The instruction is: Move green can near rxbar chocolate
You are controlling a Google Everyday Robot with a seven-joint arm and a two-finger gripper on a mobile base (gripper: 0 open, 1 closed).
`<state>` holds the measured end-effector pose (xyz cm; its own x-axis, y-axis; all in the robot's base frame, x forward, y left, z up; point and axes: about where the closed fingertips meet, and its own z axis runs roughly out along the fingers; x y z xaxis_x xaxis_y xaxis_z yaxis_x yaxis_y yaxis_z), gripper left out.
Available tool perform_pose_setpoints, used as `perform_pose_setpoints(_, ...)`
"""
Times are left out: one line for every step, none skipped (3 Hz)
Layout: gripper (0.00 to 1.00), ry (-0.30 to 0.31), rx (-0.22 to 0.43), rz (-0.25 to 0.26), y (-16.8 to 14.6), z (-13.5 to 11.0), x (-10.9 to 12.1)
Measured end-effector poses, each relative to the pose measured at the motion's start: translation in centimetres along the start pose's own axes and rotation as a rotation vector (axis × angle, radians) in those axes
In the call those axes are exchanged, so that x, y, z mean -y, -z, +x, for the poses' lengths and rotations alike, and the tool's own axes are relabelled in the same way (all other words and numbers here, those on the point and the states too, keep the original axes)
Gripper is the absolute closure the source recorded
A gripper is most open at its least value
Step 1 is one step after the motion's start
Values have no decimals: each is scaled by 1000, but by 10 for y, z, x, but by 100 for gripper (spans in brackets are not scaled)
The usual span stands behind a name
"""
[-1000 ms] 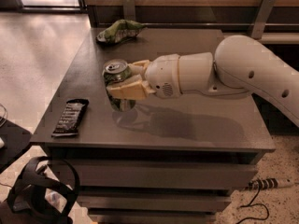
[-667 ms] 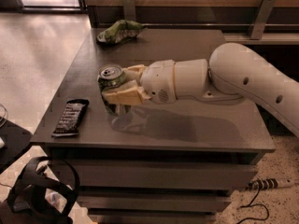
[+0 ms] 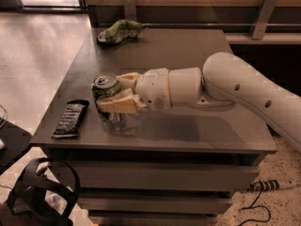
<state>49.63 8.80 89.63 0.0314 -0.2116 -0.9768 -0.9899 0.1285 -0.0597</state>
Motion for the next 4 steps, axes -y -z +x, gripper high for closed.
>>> perform_pose_setpoints(100,-1,-15,-34,-5,7,-2)
perform_pose_setpoints(100,7,-39,-72,-10,12,-4)
perform_pose_setpoints(83,8,-38,-75,-11,11,-5)
perform_pose_setpoints(59,9,-38,-79,-13,10,-6)
